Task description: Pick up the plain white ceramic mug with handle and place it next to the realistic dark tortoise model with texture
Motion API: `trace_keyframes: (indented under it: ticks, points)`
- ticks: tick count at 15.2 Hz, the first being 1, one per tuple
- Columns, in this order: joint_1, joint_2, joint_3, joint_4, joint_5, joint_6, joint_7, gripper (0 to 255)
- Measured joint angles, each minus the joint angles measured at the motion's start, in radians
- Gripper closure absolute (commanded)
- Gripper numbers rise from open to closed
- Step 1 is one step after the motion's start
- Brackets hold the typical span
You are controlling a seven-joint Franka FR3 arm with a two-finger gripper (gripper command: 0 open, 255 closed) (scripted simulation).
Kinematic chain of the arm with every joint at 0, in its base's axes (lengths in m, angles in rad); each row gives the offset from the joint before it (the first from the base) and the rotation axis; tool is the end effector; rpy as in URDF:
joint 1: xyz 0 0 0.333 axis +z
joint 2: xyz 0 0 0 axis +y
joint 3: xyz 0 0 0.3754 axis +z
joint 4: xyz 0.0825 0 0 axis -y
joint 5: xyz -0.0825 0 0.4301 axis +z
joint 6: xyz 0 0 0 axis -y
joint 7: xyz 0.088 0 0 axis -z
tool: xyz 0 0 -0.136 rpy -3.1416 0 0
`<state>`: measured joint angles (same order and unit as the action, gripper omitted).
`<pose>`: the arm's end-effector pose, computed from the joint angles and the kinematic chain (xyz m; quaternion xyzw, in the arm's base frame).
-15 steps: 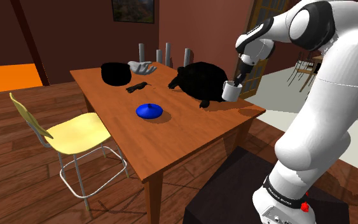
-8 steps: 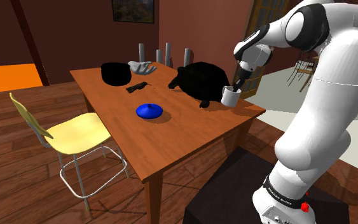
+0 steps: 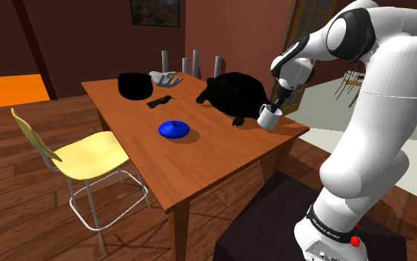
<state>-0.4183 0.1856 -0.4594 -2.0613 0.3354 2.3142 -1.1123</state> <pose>0.4215 -0.4756 0.3647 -0.9950 -0.0142 -0.0986 0.0085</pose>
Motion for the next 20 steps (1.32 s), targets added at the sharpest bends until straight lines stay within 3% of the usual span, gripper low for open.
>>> trace_keyframes:
  ticks: [5, 6, 12, 16, 20]
  points:
    - [0.000, 0.007, -0.001, 0.005, 0.004, 0.000, -0.002, 255]
    - [0.001, 0.006, -0.001, 0.004, 0.004, -0.001, -0.003, 0]
    - [0.006, 0.006, 0.005, -0.001, 0.006, 0.001, -0.003, 0]
    - [0.009, -0.050, -0.010, 0.031, -0.043, -0.077, 0.029, 0]
    - [0.011, -0.073, -0.013, 0.032, -0.060, -0.097, 0.042, 0]
